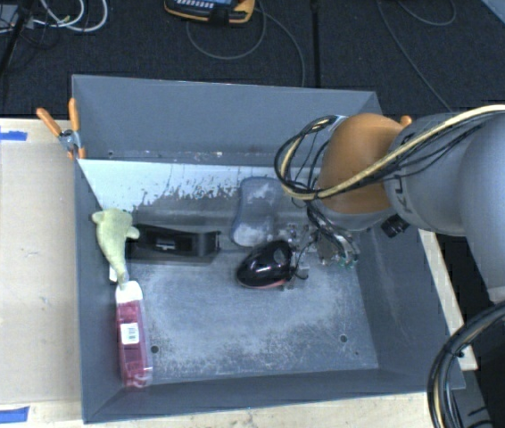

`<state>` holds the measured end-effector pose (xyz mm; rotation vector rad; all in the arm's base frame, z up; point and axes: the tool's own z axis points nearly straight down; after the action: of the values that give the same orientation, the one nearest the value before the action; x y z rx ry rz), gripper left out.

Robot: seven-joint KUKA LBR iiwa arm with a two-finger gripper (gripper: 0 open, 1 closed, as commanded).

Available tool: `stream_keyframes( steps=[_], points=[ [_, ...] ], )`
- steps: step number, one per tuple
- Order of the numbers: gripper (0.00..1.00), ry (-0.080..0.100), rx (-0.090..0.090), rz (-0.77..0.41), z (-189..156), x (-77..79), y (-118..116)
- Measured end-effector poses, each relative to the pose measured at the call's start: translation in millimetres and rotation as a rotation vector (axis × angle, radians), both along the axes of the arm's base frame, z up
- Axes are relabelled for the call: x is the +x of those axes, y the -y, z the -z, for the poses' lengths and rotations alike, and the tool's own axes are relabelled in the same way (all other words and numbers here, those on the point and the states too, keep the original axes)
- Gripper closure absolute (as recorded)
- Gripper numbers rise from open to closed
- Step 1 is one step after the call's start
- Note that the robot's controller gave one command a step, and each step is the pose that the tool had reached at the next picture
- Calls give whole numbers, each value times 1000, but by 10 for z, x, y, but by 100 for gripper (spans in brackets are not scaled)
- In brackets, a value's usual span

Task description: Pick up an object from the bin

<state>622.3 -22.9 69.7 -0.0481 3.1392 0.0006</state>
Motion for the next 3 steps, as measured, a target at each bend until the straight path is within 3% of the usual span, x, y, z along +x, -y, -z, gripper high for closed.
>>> stream_keyframes(
  steps=[1, 2, 3],
  points=[
    [100, 0, 0, -1, 0, 0, -2],
    [100, -8, 1, 6, -521, -87, 42],
    [100, -2, 0, 46, -1129, -93, -140]
  ],
)
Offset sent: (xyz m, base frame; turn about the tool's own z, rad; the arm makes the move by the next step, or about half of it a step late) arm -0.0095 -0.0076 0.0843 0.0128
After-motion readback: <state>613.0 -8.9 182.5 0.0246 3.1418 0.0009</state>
